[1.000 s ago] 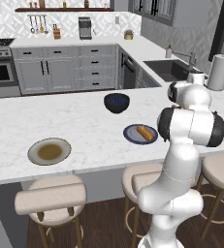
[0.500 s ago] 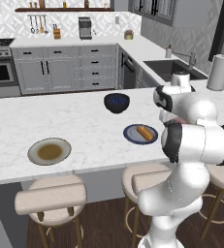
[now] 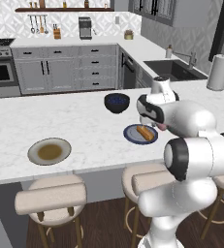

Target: Place one bun and one sausage from the bowl on each plate.

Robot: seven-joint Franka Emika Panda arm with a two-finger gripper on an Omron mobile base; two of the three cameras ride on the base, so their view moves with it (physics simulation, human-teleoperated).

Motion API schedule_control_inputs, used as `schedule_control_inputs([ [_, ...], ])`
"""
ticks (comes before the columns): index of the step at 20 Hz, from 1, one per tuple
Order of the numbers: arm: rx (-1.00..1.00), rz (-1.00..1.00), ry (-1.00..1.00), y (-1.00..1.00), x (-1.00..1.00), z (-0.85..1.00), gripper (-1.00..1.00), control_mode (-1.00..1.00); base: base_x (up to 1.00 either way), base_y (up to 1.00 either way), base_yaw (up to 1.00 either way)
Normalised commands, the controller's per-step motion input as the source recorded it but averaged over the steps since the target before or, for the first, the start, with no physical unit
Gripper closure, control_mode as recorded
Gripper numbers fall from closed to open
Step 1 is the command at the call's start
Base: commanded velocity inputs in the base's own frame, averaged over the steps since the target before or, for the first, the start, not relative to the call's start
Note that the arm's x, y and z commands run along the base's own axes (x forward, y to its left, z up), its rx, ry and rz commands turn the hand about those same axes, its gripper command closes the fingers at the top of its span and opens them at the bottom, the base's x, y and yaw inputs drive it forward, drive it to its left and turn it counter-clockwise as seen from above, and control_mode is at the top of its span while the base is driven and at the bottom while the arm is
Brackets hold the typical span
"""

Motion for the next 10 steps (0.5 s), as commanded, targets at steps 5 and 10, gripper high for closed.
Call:
schedule_control_inputs([
  [5, 0.00, -0.10, -0.04, 0.48, 0.00, -0.02, 1.00, -1.00, 0.00, 0.00, 0.00],
  [10, 0.00, -0.01, -0.07, 0.37, 0.26, -0.05, 1.00, -1.00, 0.00, 0.00, 0.00],
])
